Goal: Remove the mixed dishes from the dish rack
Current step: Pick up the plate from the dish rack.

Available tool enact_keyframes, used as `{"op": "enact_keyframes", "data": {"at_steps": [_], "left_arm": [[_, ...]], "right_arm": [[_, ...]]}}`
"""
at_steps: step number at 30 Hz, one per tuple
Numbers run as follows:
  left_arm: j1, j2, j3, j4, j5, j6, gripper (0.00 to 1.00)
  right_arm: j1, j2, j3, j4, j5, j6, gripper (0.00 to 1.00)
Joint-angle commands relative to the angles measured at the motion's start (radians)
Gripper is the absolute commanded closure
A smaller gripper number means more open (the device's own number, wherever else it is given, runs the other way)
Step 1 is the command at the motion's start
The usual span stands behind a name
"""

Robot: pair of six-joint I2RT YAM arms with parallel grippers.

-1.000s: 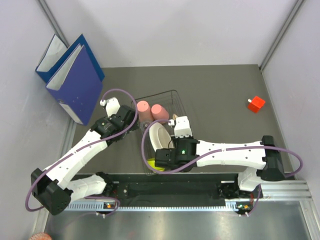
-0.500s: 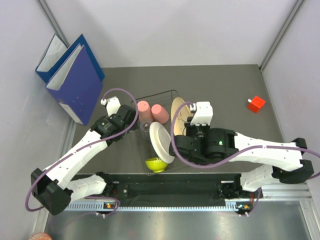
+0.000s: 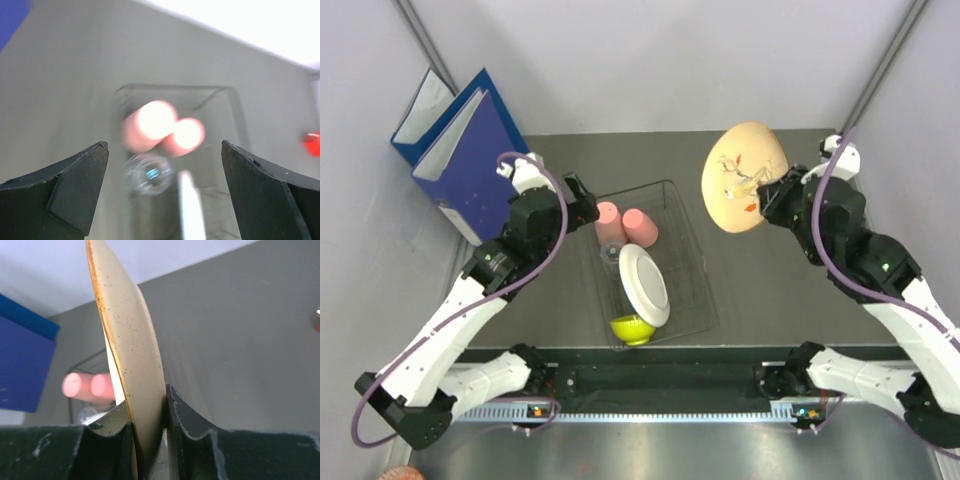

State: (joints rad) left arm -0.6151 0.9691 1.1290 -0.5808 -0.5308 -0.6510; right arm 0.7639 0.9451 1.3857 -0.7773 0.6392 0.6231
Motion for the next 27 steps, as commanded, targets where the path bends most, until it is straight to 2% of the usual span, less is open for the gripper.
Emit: {"op": "enact_keyframes", "data": {"at_steps": [1, 4, 9, 13, 18, 22, 27], "left_arm": [[0.006, 0.090, 0.130, 0.176, 0.178, 0.120, 0.01], [0.006, 0.132, 0.181, 0.205, 0.259, 0.128, 0.01], [0.009, 0.138, 0.150, 0.315, 0.368, 0.148, 0.01], [0.012, 0.152, 0.137, 0.348, 0.387, 0.162, 0.01], [0.020, 0.163, 0.097, 0.375, 0.400, 0.198, 0.01], [0.040, 0.174, 0.071, 0.392, 0.454, 0.234, 0.01], [0.051, 0.203, 0.075, 0.417, 0.511, 0.234, 0.01]], "right_arm": [[-0.115, 0.069, -0.005, 0.436, -0.490, -0.048, 1.00], [-0.207, 0.102, -0.053, 0.525, -0.666, 0.000, 1.00], [-0.327, 0.133, -0.171, 0.763, -0.918, 0.099, 1.00], [-0.422, 0.121, -0.301, 1.025, -1.082, 0.223, 1.00], [-0.459, 0.152, -0.408, 1.298, -1.237, 0.358, 1.00], [-0.457, 0.202, -0.413, 1.362, -1.296, 0.450, 1.00], [-0.454, 0.207, -0.412, 1.357, -1.305, 0.466, 1.00]]}}
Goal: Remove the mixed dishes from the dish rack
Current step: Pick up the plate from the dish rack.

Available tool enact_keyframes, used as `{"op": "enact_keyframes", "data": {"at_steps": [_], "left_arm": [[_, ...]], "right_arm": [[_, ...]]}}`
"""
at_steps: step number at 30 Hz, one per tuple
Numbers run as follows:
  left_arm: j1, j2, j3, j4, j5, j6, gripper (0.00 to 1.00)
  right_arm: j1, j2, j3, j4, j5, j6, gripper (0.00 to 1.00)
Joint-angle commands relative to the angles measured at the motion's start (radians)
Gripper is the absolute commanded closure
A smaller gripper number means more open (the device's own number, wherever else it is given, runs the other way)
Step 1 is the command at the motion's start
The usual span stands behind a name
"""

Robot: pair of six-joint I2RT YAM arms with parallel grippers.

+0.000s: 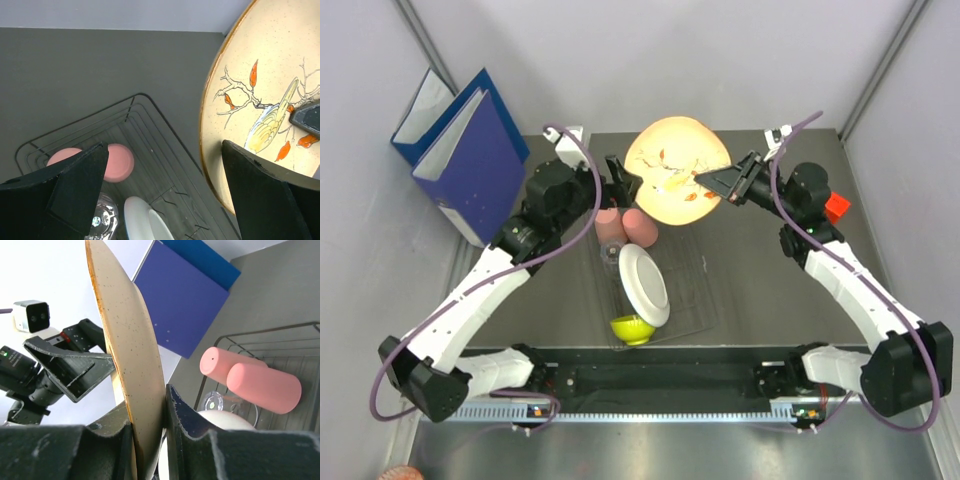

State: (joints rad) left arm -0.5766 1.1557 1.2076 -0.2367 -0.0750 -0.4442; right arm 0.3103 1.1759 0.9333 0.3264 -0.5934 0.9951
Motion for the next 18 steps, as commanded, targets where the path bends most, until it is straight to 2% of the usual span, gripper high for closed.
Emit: {"op": "enact_keyframes", "data": {"at_steps": [1, 4, 7, 8, 12, 14, 18], "left_arm": [[0.012, 0.016, -0.006, 0.079, 0.063, 0.027, 0.01], [0.012, 0.013, -0.016, 0.112, 0.104, 0.016, 0.01], [0.012, 0.025, -0.013, 0.120, 0.126, 0.013, 0.22], [0.012, 0.030, -0.013, 0.122, 0.132, 0.012, 0.36], [0.012, 0.041, -0.017, 0.137, 0.171, 0.005, 0.61], [0.012, 0.039, -0.026, 0.157, 0.182, 0.007, 0.65], [0.014, 0.033, -0.045, 0.192, 0.210, -0.001, 0.60]], "right_arm": [[-0.002, -0.025, 0.041, 0.226, -0.071, 0.085, 1.00], [0.003, -0.035, 0.036, 0.208, -0.066, 0.068, 1.00], [0.004, -0.030, 0.032, 0.204, -0.072, 0.066, 1.00], [0.006, -0.027, 0.035, 0.189, -0.074, 0.066, 1.00], [0.016, 0.005, 0.041, 0.189, -0.094, 0.072, 1.00], [0.016, 0.014, 0.033, 0.220, -0.108, 0.092, 1.00], [0.024, 0.044, 0.032, 0.260, -0.134, 0.119, 1.00]]}}
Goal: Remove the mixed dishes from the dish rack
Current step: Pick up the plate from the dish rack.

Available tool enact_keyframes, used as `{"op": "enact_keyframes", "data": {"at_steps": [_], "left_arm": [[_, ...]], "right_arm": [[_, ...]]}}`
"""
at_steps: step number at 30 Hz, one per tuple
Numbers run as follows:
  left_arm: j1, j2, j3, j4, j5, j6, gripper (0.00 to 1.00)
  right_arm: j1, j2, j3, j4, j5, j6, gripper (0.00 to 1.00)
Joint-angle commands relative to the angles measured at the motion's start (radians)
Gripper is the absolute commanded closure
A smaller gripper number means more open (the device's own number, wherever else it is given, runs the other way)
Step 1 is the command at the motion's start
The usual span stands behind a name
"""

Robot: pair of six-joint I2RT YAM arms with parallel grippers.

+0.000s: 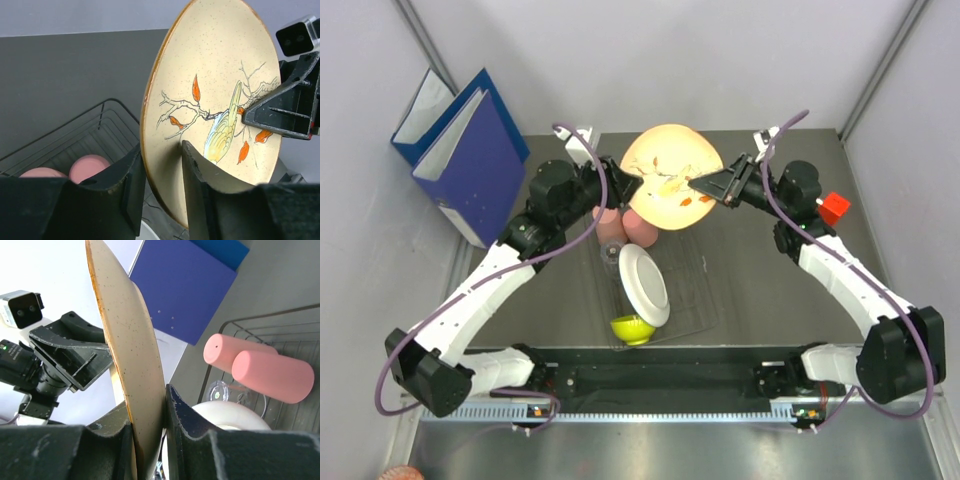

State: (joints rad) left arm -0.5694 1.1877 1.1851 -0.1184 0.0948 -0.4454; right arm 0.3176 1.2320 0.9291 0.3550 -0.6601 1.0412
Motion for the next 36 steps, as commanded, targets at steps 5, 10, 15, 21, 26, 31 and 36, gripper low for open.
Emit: {"op": "enact_keyframes", "data": {"at_steps": [5, 10, 15, 21, 26, 31, 36], "left_arm": [[0.011, 0.012, -0.028, 0.089, 0.069, -0.019, 0.51], [0.020, 0.015, -0.045, 0.111, 0.097, -0.027, 0.60], [0.040, 0.023, -0.044, 0.135, 0.134, -0.041, 1.00], [0.089, 0.007, -0.108, 0.258, 0.284, -0.107, 1.00], [0.111, -0.003, -0.169, 0.378, 0.330, -0.193, 1.00], [0.138, 0.019, -0.134, 0.355, 0.318, -0.240, 1.00], [0.189, 0.067, -0.068, 0.327, 0.280, -0.306, 1.00]], "right_arm": [[0.024, -0.002, 0.031, 0.248, -0.079, 0.083, 1.00], [0.028, 0.003, 0.031, 0.239, -0.088, 0.079, 1.00], [0.029, 0.006, 0.017, 0.249, -0.098, 0.092, 1.00], [0.032, 0.015, 0.014, 0.266, -0.119, 0.114, 1.00], [0.032, 0.021, 0.016, 0.263, -0.131, 0.118, 0.92], [0.032, -0.009, 0.043, 0.171, -0.087, 0.054, 0.01], [0.032, -0.063, 0.137, -0.003, 0.058, -0.065, 0.00]]}}
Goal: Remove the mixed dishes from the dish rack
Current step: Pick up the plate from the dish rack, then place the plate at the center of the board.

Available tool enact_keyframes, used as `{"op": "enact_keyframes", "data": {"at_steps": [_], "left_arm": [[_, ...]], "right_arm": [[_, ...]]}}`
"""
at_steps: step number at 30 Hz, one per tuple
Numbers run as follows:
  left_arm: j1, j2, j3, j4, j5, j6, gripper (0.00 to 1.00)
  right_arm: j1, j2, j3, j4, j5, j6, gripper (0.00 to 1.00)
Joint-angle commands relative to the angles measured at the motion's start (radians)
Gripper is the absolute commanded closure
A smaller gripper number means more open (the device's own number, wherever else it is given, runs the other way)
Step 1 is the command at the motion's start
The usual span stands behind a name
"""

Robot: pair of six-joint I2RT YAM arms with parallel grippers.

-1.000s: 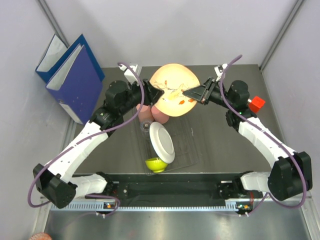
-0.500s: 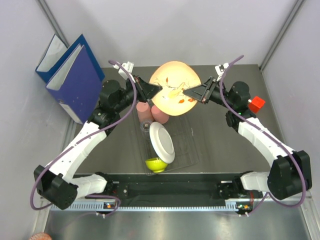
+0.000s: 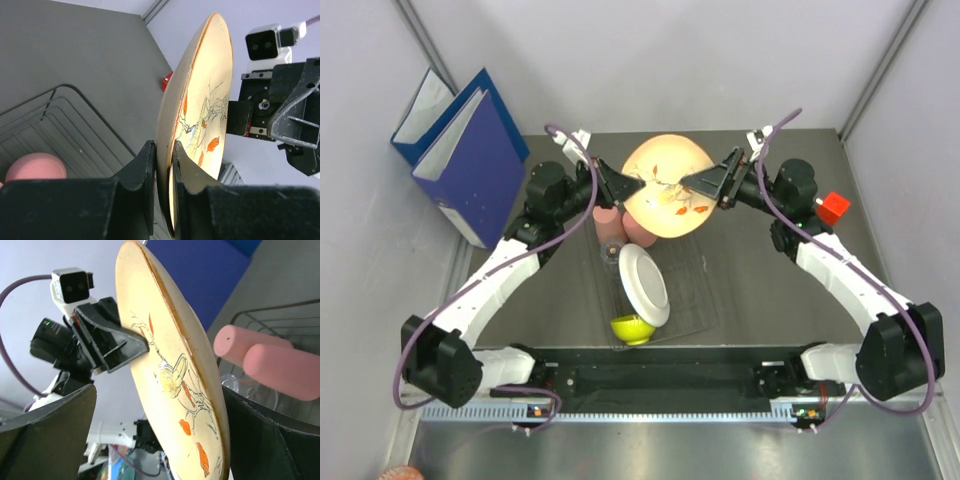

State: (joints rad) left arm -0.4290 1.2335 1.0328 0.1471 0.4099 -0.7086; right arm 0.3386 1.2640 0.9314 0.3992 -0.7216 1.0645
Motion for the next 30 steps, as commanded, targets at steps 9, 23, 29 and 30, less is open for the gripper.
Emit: {"op": "enact_keyframes", "data": {"at_steps": [9, 23, 29, 30], "left_arm": [[0.260, 0.283, 0.373, -0.036, -0.158, -0.213, 1.00], [0.407, 0.922, 0.984, -0.155, -0.318, -0.196, 1.00], [0.421, 1.063, 1.040, -0.106, -0.309, -0.230, 1.00], [0.421, 1.078, 1.038, -0.101, -0.310, -0.232, 1.00]], "right_arm": [[0.013, -0.282, 0.130, -0.365, 0.520, -0.279, 0.00], [0.019, -0.474, -0.114, -0.412, 0.594, -0.342, 0.00], [0.020, -0.442, -0.158, -0.361, 0.542, -0.331, 0.00], [0.022, -0.436, -0.158, -0.361, 0.542, -0.336, 0.00]]}}
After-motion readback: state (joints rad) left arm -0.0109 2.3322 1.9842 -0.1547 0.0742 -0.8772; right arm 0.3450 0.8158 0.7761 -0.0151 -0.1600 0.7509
